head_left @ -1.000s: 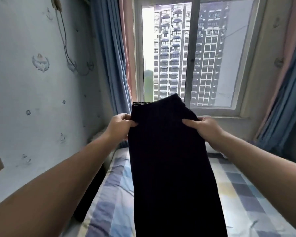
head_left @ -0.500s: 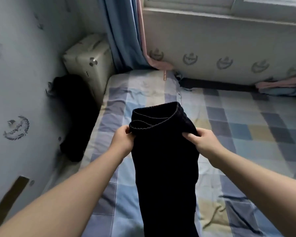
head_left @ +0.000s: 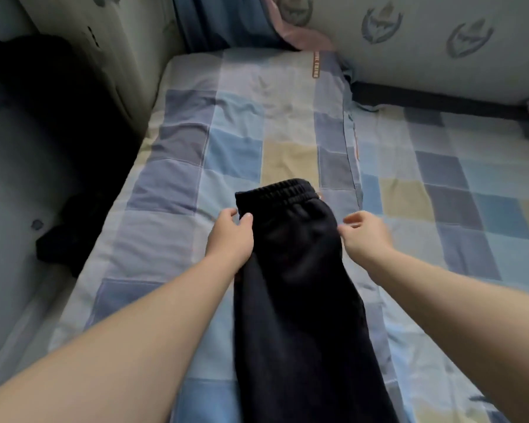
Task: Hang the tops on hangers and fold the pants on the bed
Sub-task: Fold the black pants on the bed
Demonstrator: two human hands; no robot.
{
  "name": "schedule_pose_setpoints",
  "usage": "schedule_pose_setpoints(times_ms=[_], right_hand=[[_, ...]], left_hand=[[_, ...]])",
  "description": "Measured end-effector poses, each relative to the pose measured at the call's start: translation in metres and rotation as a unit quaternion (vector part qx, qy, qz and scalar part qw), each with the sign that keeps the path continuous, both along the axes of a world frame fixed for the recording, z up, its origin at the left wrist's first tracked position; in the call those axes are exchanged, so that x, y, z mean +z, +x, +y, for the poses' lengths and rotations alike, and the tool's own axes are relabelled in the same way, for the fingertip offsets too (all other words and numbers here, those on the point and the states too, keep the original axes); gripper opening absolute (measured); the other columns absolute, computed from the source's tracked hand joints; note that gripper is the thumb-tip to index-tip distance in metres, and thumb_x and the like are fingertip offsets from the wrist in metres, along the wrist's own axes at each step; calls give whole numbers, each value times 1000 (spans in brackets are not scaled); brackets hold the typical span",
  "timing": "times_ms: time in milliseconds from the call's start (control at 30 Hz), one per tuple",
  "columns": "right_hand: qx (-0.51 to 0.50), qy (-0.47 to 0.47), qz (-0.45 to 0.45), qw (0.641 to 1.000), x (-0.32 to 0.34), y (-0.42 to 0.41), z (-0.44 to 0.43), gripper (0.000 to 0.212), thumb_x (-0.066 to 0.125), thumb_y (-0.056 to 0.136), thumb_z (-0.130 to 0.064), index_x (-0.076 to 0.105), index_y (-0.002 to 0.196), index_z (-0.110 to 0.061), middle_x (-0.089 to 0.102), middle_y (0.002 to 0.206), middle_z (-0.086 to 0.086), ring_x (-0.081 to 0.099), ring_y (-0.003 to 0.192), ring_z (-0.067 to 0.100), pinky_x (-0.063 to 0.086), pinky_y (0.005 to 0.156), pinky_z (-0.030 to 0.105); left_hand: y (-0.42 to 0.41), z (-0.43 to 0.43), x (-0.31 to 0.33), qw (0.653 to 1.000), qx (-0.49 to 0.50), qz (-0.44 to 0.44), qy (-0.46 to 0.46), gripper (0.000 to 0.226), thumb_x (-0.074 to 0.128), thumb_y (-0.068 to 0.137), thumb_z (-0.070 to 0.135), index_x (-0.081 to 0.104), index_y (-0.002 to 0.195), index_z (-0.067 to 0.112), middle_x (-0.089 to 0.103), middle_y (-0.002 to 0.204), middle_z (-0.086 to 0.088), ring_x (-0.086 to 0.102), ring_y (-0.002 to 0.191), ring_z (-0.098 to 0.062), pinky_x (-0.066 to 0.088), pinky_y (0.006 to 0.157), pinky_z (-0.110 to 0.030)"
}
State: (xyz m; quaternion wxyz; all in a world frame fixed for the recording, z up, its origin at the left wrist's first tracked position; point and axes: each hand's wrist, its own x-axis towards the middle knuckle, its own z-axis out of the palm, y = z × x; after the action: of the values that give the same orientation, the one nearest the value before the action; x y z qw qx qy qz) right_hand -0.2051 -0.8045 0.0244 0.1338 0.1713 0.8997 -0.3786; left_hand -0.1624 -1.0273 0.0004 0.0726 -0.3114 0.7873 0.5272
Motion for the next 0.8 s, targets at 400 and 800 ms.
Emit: schedule_pose_setpoints(times_ms=[400,800], right_hand=[[227,54,-102,967,-2,164,62,61,56,99,-40,32,155,-31,43,155,-5,39,143,17,33,116,38],[238,5,-147,960,31,359,178,61,57,99,-39,34,155,-28,45,154,0,45,138,22,35,102,31]], left_hand=[[168,55,-12,973,-223,-26,-52,48,48,103,41,42,150,32,37,158,10,30,146,-12,27,118,-31],[392,152,30,969,-204,-111,-82,42,52,101,40,52,141,27,52,145,4,53,123,-17,39,99,-29]])
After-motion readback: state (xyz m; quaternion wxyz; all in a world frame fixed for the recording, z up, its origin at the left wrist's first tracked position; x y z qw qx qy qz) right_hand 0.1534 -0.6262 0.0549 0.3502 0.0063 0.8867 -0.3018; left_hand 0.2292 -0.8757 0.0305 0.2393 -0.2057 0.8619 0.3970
